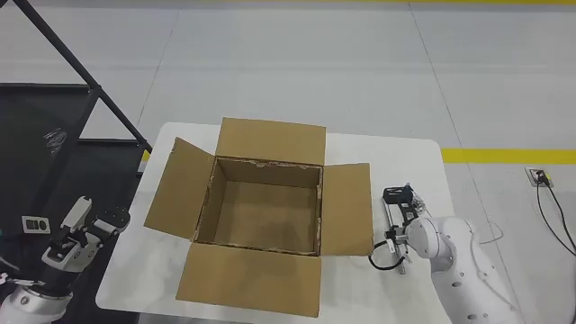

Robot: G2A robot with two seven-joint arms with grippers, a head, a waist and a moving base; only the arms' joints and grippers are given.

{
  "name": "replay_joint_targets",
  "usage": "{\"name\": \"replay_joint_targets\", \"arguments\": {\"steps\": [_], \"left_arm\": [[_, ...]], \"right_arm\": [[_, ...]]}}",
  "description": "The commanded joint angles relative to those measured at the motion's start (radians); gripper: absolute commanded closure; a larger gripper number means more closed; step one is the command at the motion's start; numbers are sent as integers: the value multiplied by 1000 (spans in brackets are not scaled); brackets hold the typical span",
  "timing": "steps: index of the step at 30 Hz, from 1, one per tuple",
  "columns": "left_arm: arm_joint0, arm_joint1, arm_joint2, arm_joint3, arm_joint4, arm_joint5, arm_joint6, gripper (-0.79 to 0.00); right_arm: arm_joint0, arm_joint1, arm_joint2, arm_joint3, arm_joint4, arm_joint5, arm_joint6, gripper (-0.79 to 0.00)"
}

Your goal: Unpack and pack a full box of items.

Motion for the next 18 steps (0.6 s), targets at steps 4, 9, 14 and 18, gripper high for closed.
{"name": "replay_joint_targets", "arguments": {"steps": [4,9,14,18], "left_arm": [[0,0,0,0,0,0,0,-785],[0,0,0,0,0,0,0,-785],[0,0,0,0,0,0,0,-785],[0,0,0,0,0,0,0,-785]], "right_arm": [[16,-3,-16,27,-13,12,-3,-299],[25,-4,-23,46,-13,15,-7,-231],[28,-5,-28,56,-8,13,-11,-243],[34,-7,-38,68,-13,16,-14,-246]]}}
